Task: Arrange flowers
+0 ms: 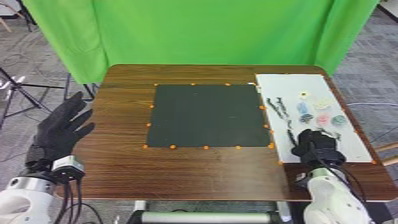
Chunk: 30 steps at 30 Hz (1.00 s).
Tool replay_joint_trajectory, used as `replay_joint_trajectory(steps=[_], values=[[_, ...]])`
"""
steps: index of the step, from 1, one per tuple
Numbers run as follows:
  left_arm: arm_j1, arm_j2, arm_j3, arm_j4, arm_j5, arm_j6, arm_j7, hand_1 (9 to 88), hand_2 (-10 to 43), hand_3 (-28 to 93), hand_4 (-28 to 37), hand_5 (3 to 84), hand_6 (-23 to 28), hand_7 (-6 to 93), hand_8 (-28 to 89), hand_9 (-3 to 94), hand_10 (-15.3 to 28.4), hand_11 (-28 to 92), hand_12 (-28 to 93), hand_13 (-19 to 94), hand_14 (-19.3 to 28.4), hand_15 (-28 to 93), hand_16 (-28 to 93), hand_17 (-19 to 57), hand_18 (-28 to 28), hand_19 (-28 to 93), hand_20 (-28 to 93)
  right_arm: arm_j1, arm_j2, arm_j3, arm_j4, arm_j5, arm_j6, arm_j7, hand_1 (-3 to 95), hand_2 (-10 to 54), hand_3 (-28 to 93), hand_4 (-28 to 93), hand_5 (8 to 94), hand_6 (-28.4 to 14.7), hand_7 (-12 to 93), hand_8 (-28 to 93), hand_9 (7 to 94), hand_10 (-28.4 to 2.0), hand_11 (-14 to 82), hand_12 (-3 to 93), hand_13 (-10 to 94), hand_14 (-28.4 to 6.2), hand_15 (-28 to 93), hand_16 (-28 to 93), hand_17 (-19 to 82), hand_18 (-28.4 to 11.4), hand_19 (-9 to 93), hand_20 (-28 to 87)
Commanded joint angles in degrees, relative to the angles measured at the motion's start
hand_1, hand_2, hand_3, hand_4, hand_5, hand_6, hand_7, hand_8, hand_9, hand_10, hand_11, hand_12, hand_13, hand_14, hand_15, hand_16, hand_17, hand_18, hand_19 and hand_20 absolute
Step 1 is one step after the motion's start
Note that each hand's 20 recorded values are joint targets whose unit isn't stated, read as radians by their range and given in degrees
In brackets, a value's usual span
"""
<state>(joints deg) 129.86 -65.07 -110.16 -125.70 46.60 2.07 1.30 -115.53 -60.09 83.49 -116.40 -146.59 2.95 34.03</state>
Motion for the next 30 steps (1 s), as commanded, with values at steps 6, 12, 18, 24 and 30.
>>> replay_joint_trajectory(steps=[6, 12, 18, 24, 30], values=[[2.32, 0.91, -2.58, -1.14, 0.13, 0.61, 0.95, 23.1, -1.9, 69, -28.3, 22.1, 0.9, 17.8, -9, 17.5, 9.0, 9, 21, 13, 11.2, 15, 8, -12.4, 18.9, 37, 8, 1.97, 1.05, 1.68, -4.46, 12.15, 5.00, 1.01, 38.7, -9.5, 88, -17, 66.0, -0.5, 63, 23, 73.1, -10.2, 67.2, 60.0, 67, -12.3, 93, 39, 26, -21.7, 81, 48], [5.58, 3.22, -6.64, -1.50, -0.34, -0.35, 0.75, 23.0, -2.2, 70, -28.2, 22.0, 0.8, 17.9, -9, 17.5, 9.0, 9, 21, 13, 11.2, 15, 8, -12.4, 18.9, 37, 8, 11.14, -0.06, -5.69, -4.49, 14.99, 4.42, 0.44, 38.2, -9.5, 88, -16, 66.5, -0.6, 63, 24, 73.4, -10.4, 67.5, 59.8, 68, -12.3, 93, 39, 26, -21.9, 81, 48], [7.99, 4.03, -10.50, -1.92, -0.51, -3.45, 0.32, 22.9, -2.6, 70, -28.2, 22.0, 0.8, 17.5, -9, 17.4, 8.9, 9, 21, 13, 10.9, 15, 8, -12.4, 18.7, 37, 8, 21.54, -4.75, -14.70, -1.56, 15.96, 2.36, -0.21, 37.7, -9.5, 89, -15, 67.0, -0.8, 63, 24, 73.7, -10.7, 67.7, 60.0, 68, -12.5, 93, 40, 26, -22.2, 82, 48], [10.69, 3.65, -12.42, -2.88, -0.66, -3.03, 0.59, 22.8, -3.1, 70, -28.0, 21.9, 0.6, 17.4, -9, 17.5, 8.8, 9, 22, 13, 10.9, 14, 8, -12.4, 18.7, 36, 8, 28.29, -11.49, -22.50, 3.21, 13.44, -3.03, -0.75, 37.2, -9.5, 89, -14, 67.3, -1.0, 62, 25, 73.8, -10.8, 67.8, 60.4, 68, -12.5, 93, 40, 26, -22.2, 82, 48], [11.46, 3.31, -12.47, -3.41, -1.63, -3.19, 1.45, 22.6, -3.5, 70, -27.8, 21.9, 0.6, 17.3, -8, 17.6, 8.7, 8, 22, 13, 10.9, 14, 8, -12.3, 18.6, 36, 8, 30.74, -16.69, -27.68, 8.23, 9.55, -6.70, -1.42, 37.0, -9.5, 89, -14, 67.5, -1.2, 62, 26, 73.9, -11.0, 67.9, 60.4, 69, -12.6, 93, 41, 27, -22.7, 83, 48]])
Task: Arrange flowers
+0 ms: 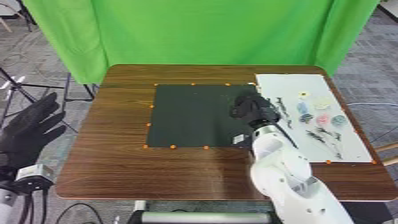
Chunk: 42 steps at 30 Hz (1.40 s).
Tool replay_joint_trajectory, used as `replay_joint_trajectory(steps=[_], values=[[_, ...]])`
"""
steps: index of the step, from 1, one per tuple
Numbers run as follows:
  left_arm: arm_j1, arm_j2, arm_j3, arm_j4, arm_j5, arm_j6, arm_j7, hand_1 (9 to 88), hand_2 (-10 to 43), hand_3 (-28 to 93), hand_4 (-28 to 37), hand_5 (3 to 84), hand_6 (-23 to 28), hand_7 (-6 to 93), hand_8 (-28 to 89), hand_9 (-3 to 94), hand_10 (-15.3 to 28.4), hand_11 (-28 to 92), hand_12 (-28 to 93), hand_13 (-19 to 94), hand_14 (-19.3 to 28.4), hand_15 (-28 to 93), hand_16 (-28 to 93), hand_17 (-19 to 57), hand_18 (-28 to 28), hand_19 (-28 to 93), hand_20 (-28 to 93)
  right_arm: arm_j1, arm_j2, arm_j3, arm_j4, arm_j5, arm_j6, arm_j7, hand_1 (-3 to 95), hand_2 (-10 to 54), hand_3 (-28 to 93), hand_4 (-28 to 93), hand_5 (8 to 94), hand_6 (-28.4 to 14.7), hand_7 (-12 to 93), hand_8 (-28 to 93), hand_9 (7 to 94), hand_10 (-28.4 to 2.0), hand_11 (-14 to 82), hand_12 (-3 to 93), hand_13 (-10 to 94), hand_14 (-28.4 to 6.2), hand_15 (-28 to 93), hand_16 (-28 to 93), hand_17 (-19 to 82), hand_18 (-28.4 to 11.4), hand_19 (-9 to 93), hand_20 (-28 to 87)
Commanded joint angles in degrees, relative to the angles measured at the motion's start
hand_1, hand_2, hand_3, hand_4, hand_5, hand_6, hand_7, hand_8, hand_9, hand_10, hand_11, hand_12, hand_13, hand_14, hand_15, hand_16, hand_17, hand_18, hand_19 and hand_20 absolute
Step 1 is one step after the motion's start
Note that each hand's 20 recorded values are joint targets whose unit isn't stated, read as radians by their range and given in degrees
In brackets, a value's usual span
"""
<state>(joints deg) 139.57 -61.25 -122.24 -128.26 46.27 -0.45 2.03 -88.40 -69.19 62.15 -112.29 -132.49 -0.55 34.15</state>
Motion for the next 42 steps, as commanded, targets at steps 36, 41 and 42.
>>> replay_joint_trajectory(steps=[36, 41, 42], values=[[-3.01, 3.55, 4.23, 1.41, -1.50, -1.98, -2.60, 22.7, -3.8, 69, -27.4, 22.3, 0.6, 16.9, -8, 17.8, 8.6, 8, 22, 13, 10.9, 14, 9, -12.2, 18.6, 36, 9, 0.92, -21.94, -11.01, 19.59, -20.67, -8.96, -0.90, 37.1, -6.6, 82, -20, 72.6, 0.7, 57, 20, 77.2, -11.8, 67.3, 53.4, 72, -11.3, 91, 39, 29, -23.0, 85, 45], [-3.22, 3.43, 4.47, 1.50, -1.50, -2.01, -2.70, 22.7, -3.7, 69, -27.4, 22.2, 0.7, 17.0, -8, 17.8, 8.7, 8, 22, 13, 10.9, 14, 9, -12.2, 18.6, 36, 9, 0.66, -22.27, -10.25, 19.69, -20.32, -9.53, -1.58, 29.0, -3.8, 82, -24, 73.6, 0.1, 52, 14, 75.9, -12.0, 65.9, 54.0, 72, -11.3, 90, 40, 29, -23.2, 85, 45], [-3.35, 3.43, 4.57, 1.59, -1.44, -2.08, -2.57, 22.8, -3.7, 69, -27.3, 22.2, 0.6, 16.9, -8, 17.8, 8.7, 8, 22, 13, 10.9, 14, 9, -12.2, 18.6, 36, 9, 0.71, -22.13, -10.27, 19.44, -19.53, -9.59, -1.71, 27.2, -3.0, 83, -24, 73.7, 0.0, 53, 6, 75.6, -12.1, 66.0, 53.6, 71, -11.4, 90, 40, 29, -23.1, 85, 44]])
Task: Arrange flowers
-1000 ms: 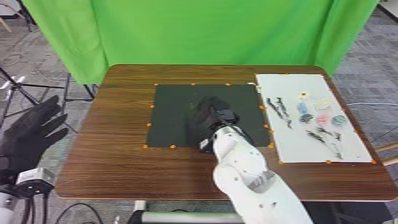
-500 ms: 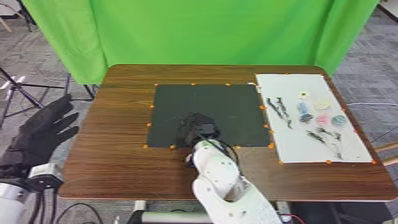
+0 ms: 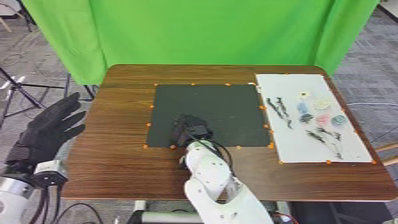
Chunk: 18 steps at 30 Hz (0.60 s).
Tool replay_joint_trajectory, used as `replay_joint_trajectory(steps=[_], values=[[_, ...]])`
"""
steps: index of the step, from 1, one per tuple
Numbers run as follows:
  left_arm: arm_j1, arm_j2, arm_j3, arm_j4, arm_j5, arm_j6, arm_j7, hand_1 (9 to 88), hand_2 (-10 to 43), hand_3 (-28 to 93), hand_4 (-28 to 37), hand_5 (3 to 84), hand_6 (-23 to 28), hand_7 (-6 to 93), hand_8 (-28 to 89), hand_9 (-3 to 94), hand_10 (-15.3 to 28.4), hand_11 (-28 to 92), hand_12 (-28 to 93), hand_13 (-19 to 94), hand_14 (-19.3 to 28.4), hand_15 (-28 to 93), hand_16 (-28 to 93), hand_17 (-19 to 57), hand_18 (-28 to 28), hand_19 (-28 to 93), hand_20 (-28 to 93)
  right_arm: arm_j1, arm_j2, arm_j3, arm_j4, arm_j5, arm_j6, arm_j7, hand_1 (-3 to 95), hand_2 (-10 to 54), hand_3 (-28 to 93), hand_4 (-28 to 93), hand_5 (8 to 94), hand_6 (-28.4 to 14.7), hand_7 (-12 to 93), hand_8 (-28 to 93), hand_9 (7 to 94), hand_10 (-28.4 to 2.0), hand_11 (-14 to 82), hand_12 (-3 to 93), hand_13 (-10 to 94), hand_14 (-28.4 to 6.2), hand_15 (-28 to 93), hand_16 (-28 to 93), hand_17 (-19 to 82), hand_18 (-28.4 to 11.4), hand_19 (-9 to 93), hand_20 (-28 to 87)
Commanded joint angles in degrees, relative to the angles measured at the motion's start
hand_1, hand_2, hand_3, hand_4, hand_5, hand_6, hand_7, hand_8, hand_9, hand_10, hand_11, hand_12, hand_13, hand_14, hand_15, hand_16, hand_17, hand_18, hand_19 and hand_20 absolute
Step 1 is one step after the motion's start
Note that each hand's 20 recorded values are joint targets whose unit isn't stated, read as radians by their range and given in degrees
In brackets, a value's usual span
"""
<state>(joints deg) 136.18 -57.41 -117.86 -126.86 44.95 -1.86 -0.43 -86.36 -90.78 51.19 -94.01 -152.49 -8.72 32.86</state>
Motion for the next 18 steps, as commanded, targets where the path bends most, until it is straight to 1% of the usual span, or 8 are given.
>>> replay_joint_trajectory(steps=[1, 2, 3, 7, 8, 12, 15, 18], values=[[0.28, -0.57, 0.10, 0.02, -0.09, -0.64, -0.09, 22.8, -3.7, 69, -27.3, 22.2, 0.6, 16.9, -8, 17.8, 8.7, 8, 22, 13, 10.9, 14, 9, -12.2, 18.6, 36, 9, -1.55, -0.41, 0.52, 0.79, 0.79, -1.25, -0.28, 25.6, -1.9, 82, -23, 73.9, -0.1, 55, -4, 75.4, -12.1, 65.8, 53.7, 71, -11.5, 90, 40, 29, -23.1, 85, 45], [0.35, -0.49, 0.10, 0.03, -0.16, -0.51, 0.10, 22.8, -3.7, 69, -27.3, 22.2, 0.6, 16.9, -8, 17.8, 8.7, 8, 22, 13, 10.8, 14, 9, -12.2, 18.7, 36, 9, -1.52, -0.31, 0.38, 0.86, -0.11, -1.26, -0.53, 24.5, -1.1, 82, -23, 74.1, -0.2, 55, -10, 75.3, -12.1, 65.7, 53.6, 71, -11.7, 90, 40, 28, -23.2, 85, 45], [0.28, -0.52, 0.08, 0.07, -0.17, -0.52, 0.02, 22.8, -3.7, 69, -27.3, 22.2, 0.6, 17.0, -8, 17.8, 8.7, 8, 22, 13, 10.8, 13, 9, -12.2, 18.6, 36, 9, -1.66, -0.36, 0.52, 0.95, -0.70, -1.30, -0.91, 23.9, -0.9, 82, -23, 74.1, -0.3, 55, -11, 75.2, -12.3, 65.6, 53.5, 71, -11.7, 90, 40, 28, -23.1, 85, 45], [0.51, -0.85, -0.05, -0.02, -0.06, -0.62, 0.19, 22.8, -3.6, 70, -27.4, 22.2, 0.6, 17.0, -8, 17.8, 8.7, 8, 22, 13, 10.9, 13, 9, -12.2, 18.6, 36, 9, -1.42, -0.04, 0.69, 0.40, 1.06, -2.02, -0.60, 22.8, -0.7, 81, -23, 74.0, -0.4, 55, -12, 74.9, -12.3, 65.4, 53.2, 71, -11.7, 90, 40, 28, -23.1, 84, 45], [0.60, -0.96, -0.02, -0.10, -0.05, -0.43, 0.36, 22.8, -3.6, 70, -27.5, 22.2, 0.6, 17.0, -8, 17.8, 8.7, 8, 22, 13, 10.9, 14, 9, -12.2, 18.7, 36, 9, -1.44, 0.02, 0.77, 0.44, 0.42, -1.93, -0.90, 21.9, -0.4, 81, -23, 74.1, -0.5, 54, -12, 74.6, -12.4, 65.2, 53.1, 71, -11.7, 90, 39, 28, -23.1, 84, 45], [0.97, -1.44, -0.27, -0.27, 0.07, -0.52, 0.57, 22.9, -3.5, 70, -27.4, 22.2, 0.6, 17.0, -8, 17.8, 8.7, 8, 22, 13, 10.9, 13, 9, -12.2, 18.6, 36, 9, -1.33, 0.34, 1.52, -0.51, 3.20, -3.18, -0.65, 19.7, 1.3, 79, -23, 74.3, -0.7, 53, -12, 74.3, -12.7, 64.7, 52.7, 70, -11.9, 89, 39, 28, -23.2, 84, 45], [2.11, -2.85, -0.68, -0.80, 0.40, -0.10, 1.65, 23.0, -3.4, 70, -27.4, 22.2, 0.6, 17.0, -8, 17.8, 8.7, 8, 23, 13, 11.0, 14, 9, -12.2, 18.6, 36, 9, -0.78, 1.91, 1.77, -1.64, 2.14, -4.02, -1.11, 18.3, 2.4, 78, -23, 74.2, -1.1, 51, -12, 73.9, -13.0, 64.2, 52.3, 70, -12.1, 89, 39, 27, -23.3, 84, 45], [3.37, -4.07, -1.41, -1.38, 0.58, 0.30, 2.63, 23.0, -3.4, 70, -27.4, 22.2, 0.6, 17.0, -8, 17.8, 8.6, 8, 23, 13, 11.0, 14, 9, -12.2, 18.7, 36, 9, 0.97, 5.17, 2.75, -3.40, 5.91, -3.52, 1.10, 16.9, 3.0, 78, -23, 72.1, -1.6, 50, -12, 72.9, -13.2, 63.7, 52.1, 69, -12.5, 88, 39, 26, -23.2, 83, 44]])
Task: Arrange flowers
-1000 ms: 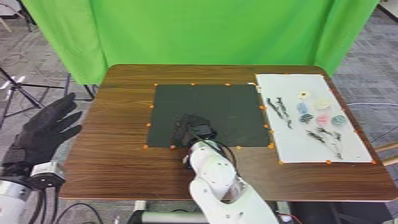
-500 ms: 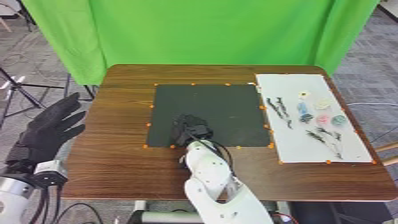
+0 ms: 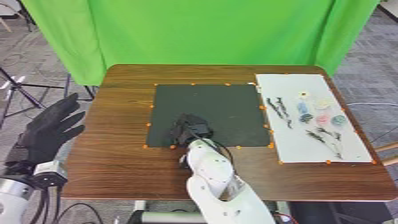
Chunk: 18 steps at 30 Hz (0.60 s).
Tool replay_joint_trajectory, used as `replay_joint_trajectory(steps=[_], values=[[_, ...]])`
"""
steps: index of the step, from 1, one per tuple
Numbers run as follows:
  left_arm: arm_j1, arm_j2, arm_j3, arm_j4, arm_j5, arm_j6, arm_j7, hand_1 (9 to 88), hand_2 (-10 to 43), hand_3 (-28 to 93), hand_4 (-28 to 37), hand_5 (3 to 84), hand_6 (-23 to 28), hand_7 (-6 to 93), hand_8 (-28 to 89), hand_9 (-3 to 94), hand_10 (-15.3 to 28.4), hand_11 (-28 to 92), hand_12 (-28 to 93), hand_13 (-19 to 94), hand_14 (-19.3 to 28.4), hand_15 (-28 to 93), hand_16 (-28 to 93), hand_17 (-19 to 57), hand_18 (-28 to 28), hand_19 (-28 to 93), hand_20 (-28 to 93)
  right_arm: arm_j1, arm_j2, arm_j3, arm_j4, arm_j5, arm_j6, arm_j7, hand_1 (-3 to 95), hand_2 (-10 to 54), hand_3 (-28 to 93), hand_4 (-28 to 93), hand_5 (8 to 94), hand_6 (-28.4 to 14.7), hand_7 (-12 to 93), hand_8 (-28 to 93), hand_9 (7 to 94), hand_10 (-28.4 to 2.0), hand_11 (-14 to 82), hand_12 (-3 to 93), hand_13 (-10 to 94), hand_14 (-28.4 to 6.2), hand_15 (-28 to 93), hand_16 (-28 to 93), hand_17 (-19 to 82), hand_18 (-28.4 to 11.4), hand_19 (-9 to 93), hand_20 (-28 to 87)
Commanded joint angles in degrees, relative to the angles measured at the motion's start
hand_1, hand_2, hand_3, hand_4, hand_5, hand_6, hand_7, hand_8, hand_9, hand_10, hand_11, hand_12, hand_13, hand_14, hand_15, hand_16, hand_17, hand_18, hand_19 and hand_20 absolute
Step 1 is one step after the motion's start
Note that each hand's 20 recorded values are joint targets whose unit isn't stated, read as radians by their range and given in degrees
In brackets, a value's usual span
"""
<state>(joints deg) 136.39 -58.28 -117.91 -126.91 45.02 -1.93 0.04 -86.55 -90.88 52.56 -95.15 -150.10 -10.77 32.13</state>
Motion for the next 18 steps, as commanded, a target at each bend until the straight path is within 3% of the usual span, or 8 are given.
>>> replay_joint_trajectory(steps=[1, 8, 11, 15, 18], values=[[3.65, -3.73, -1.57, -1.55, 0.59, 0.64, 2.64, 23.0, -3.3, 70, -27.4, 22.2, 0.6, 17.0, -8, 17.8, 8.7, 8, 23, 13, 11.0, 14, 9, -12.2, 18.6, 36, 9, 1.63, 6.50, 2.21, -3.02, 4.19, -1.59, 1.99, 16.4, 3.2, 77, -23, 71.6, -1.7, 50, -12, 72.8, -13.2, 63.6, 52.1, 68, -12.4, 88, 39, 26, -23.1, 82, 44], [4.79, -5.06, -2.06, -2.06, 0.64, 1.17, 3.45, 23.0, -3.3, 70, -27.5, 22.2, 0.6, 16.8, -8, 17.8, 8.7, 8, 22, 13, 10.9, 14, 9, -12.2, 18.6, 36, 9, 1.80, 18.98, 11.50, -9.46, 9.74, 3.40, 5.98, 16.6, 2.9, 76, -23, 64.1, -3.4, 48, -13, 64.5, -14.2, 61.9, 48.8, 61, -13.9, 86, 37, 22, -23.2, 80, 45], [5.09, -5.06, -2.06, -2.13, 0.45, 1.47, 3.67, 23.1, -3.2, 70, -27.4, 22.2, 0.6, 16.8, -8, 17.8, 8.7, 8, 22, 13, 10.9, 14, 9, -12.2, 18.6, 36, 9, 0.18, 23.88, 15.71, -11.55, 8.79, 6.64, 7.77, 20.5, -1.1, 78, -23, 57.5, -4.4, 46, -14, 57.7, -16.9, 59.7, 44.4, 55, -14.3, 84, 34, 20, -22.9, 78, 46], [4.45, -5.10, -2.03, -1.87, 0.57, 0.73, 3.48, 23.0, -3.2, 70, -27.4, 22.2, 0.6, 16.8, -8, 17.9, 8.7, 8, 22, 13, 10.9, 14, 9, -12.2, 18.7, 36, 9, -4.08, 29.95, 21.86, -14.79, 6.27, 8.69, 8.67, 26.5, -8.4, 79, -27, 55.1, -4.1, 50, -16, 56.3, -15.9, 62.1, 43.4, 55, -13.7, 85, 31, 20, -22.7, 78, 46], [4.32, -5.15, -2.19, -1.79, 0.65, 0.52, 3.57, 23.1, -3.2, 70, -27.4, 22.2, 0.6, 16.9, -8, 17.8, 8.7, 8, 22, 13, 10.9, 14, 9, -12.2, 18.7, 36, 9, -8.64, 34.30, 26.95, -17.39, 4.97, 8.80, 10.46, 43.8, -9.5, 56, -28, 56.2, -2.8, 56, -19, 59.0, -13.4, 64.2, 44.7, 57, -12.3, 85, 32, 21, -22.3, 78, 47]])
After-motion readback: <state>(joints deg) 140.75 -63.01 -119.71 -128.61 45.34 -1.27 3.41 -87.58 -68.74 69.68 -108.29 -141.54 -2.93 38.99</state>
